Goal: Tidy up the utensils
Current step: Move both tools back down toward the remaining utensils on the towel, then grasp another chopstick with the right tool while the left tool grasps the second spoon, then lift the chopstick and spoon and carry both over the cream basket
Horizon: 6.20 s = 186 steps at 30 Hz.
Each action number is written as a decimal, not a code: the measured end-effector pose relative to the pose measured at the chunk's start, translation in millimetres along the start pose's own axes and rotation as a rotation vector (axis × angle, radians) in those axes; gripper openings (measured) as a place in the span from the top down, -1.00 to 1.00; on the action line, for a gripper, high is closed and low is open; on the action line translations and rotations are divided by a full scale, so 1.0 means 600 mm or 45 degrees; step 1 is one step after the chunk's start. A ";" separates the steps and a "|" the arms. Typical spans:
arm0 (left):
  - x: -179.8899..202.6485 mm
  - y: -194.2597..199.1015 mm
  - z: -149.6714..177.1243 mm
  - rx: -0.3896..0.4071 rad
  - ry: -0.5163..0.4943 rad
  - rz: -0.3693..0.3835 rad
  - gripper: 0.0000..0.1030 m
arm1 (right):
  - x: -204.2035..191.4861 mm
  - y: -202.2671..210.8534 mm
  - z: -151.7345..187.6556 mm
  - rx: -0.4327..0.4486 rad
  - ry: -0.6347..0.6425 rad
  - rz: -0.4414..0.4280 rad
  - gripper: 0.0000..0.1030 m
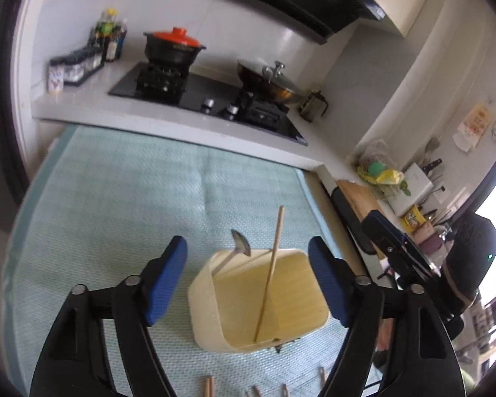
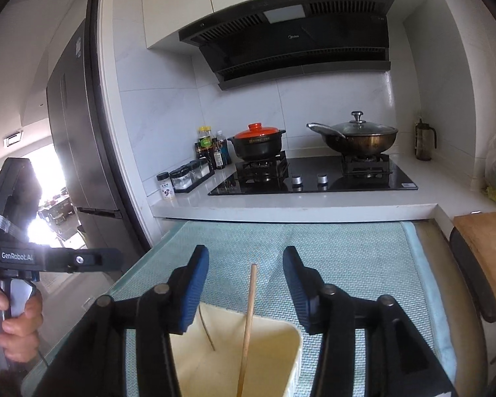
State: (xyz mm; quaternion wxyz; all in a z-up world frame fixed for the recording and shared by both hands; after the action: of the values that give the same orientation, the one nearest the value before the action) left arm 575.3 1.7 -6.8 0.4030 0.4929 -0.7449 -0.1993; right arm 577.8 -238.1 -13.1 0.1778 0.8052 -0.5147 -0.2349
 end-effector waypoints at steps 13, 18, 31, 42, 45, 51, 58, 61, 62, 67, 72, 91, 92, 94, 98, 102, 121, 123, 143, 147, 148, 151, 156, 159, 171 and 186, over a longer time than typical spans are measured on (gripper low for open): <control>-0.022 0.290 0.328 0.384 -0.215 -0.513 -0.98 | -0.112 0.314 0.223 -0.128 0.091 0.159 -0.24; -0.074 0.291 0.478 0.244 -0.065 -0.549 -0.97 | -0.137 0.379 0.365 -0.196 0.026 0.245 -0.24; -0.080 0.235 0.617 -0.017 -0.016 -0.478 -0.98 | -0.150 0.404 0.514 -0.381 -0.138 0.249 -0.24; -0.100 0.239 0.618 -0.023 0.073 -0.442 -0.98 | -0.162 0.399 0.518 -0.375 -0.131 0.226 -0.24; -0.118 0.231 0.621 -0.049 0.117 -0.450 -0.98 | -0.153 0.392 0.524 -0.391 -0.157 0.232 -0.24; -0.135 0.213 0.619 -0.080 0.149 -0.477 -0.98 | -0.136 0.376 0.528 -0.424 -0.169 0.277 -0.24; -0.156 0.193 0.606 -0.116 0.163 -0.508 -0.98 | -0.088 0.352 0.527 -0.466 -0.239 0.331 -0.23; -0.163 0.180 0.596 -0.138 0.154 -0.525 -0.98 | -0.066 0.338 0.526 -0.489 -0.284 0.330 -0.23; -0.166 0.177 0.592 -0.143 0.152 -0.530 -0.98 | -0.060 0.334 0.526 -0.496 -0.294 0.330 -0.23; -0.186 0.162 0.567 -0.152 0.173 -0.523 -0.98 | -0.048 0.314 0.526 -0.532 -0.313 0.315 -0.23; -0.210 0.138 0.535 -0.167 0.192 -0.498 -0.97 | -0.045 0.293 0.529 -0.571 -0.311 0.308 -0.23; -0.246 0.015 0.483 -0.282 0.118 -0.393 -0.73 | 0.002 0.235 0.483 -0.632 -0.239 0.367 -0.23; -0.244 0.014 0.482 -0.281 0.109 -0.389 -0.73 | 0.007 0.226 0.481 -0.639 -0.233 0.367 -0.23; -0.237 0.009 0.482 -0.286 0.084 -0.390 -0.73 | 0.013 0.202 0.474 -0.666 -0.214 0.352 -0.23; -0.226 -0.002 0.479 -0.302 0.038 -0.406 -0.68 | 0.020 0.128 0.466 -0.763 -0.153 0.317 -0.23; -0.220 -0.007 0.471 -0.312 0.021 -0.417 -0.41 | 0.031 0.062 0.464 -0.870 -0.135 0.311 0.02; -0.222 0.004 0.473 -0.284 0.053 -0.364 0.85 | 0.062 0.021 0.420 -0.839 -0.252 0.283 0.88; -0.222 0.005 0.469 -0.276 0.052 -0.356 0.91 | 0.060 0.040 0.410 -0.787 -0.260 0.257 0.88; -0.161 0.122 0.424 -0.069 -0.017 -0.301 1.00 | -0.029 0.259 0.321 -0.360 -0.226 0.093 0.88; -0.133 0.158 0.407 -0.004 -0.053 -0.293 1.00 | -0.041 0.294 0.300 -0.286 -0.202 0.083 0.88; -0.125 0.167 0.403 0.014 -0.062 -0.294 1.00 | -0.045 0.302 0.296 -0.267 -0.198 0.082 0.88; -0.108 0.194 0.392 0.065 -0.079 -0.282 1.00 | -0.050 0.327 0.283 -0.206 -0.188 0.074 0.88; -0.080 0.226 0.374 0.126 -0.103 -0.252 1.00 | -0.065 0.358 0.263 -0.122 -0.152 0.080 0.88; -0.067 0.240 0.365 0.153 -0.121 -0.247 1.00 | -0.076 0.366 0.253 -0.086 -0.124 0.076 0.88; -0.031 0.259 0.299 0.227 -0.128 -0.189 1.00 | -0.098 0.371 0.195 0.067 -0.084 0.052 0.88; 0.029 0.211 0.080 0.327 -0.161 -0.118 1.00 | -0.121 0.282 0.004 0.282 0.012 0.047 0.88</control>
State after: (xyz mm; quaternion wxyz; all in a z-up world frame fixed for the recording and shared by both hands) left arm 461.2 36.1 59.7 0.2794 0.5607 -0.7646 -0.1513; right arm 424.3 -240.9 88.7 0.0945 0.8115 -0.5513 -0.1693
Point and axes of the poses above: each gripper's, at about its wrist camera, not at the fingertips, and y roughly against the way its jaws point, x to its right, z to its underside, the point moved 3 cm from there along -y, roughly the way its jaws point, and after that the axes turned 10 degrees about -x, right-handed, at the moved point
